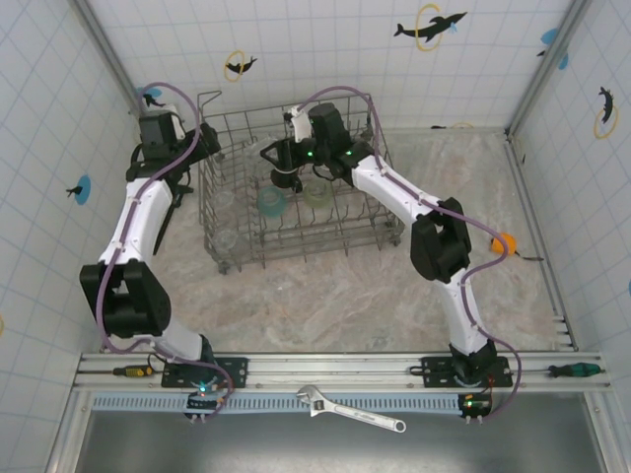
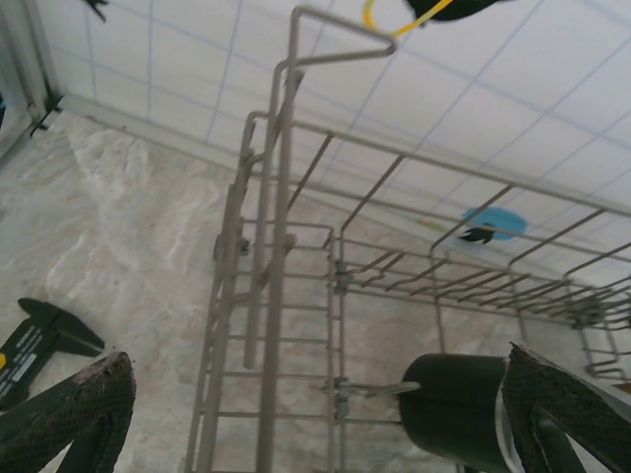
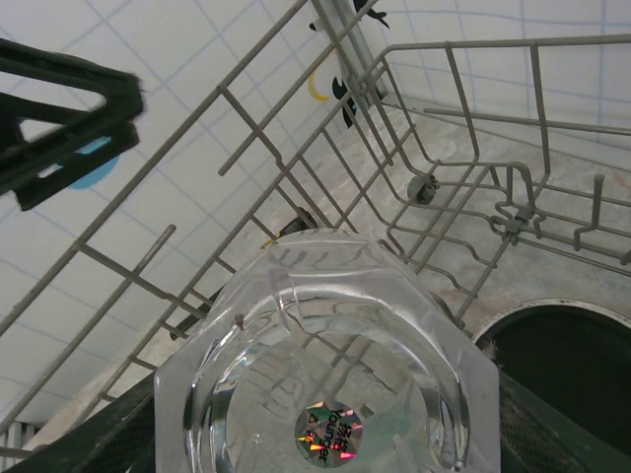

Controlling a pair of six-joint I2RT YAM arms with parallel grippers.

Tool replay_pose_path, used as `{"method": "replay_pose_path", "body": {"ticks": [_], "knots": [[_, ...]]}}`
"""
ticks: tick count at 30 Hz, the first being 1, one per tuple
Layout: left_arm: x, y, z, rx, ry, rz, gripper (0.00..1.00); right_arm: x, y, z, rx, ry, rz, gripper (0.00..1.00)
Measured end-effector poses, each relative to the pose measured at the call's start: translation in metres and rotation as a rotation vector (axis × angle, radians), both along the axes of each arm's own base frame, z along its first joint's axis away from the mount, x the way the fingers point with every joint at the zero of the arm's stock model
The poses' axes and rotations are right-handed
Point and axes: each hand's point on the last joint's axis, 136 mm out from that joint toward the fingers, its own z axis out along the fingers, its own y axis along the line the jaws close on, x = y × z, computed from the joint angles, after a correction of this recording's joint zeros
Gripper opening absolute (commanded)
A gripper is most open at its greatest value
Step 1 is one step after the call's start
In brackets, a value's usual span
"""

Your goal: Load the cups into the dish rack

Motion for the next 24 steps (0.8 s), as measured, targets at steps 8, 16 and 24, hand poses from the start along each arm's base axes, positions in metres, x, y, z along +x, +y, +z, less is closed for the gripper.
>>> {"method": "replay_pose_path", "body": {"ticks": [8, 16, 24], "knots": [[0.02, -0.01, -0.046, -0.015, 0.099, -0.056, 0.73, -0.001, -0.002, -0.006, -0.038, -0.017, 0.005, 0.41], [0.022, 0.002, -0.043, 0.017, 0.094, 0.009, 0.16, -0.001, -0.005, -0.016, -0.093, -0.031, -0.002, 0.41], [0.023, -0.02, -0.038, -0.039, 0.047, -0.073, 0.06, -0.002, -0.005, -0.016, -0.119, -0.061, -0.009, 0.41]]}}
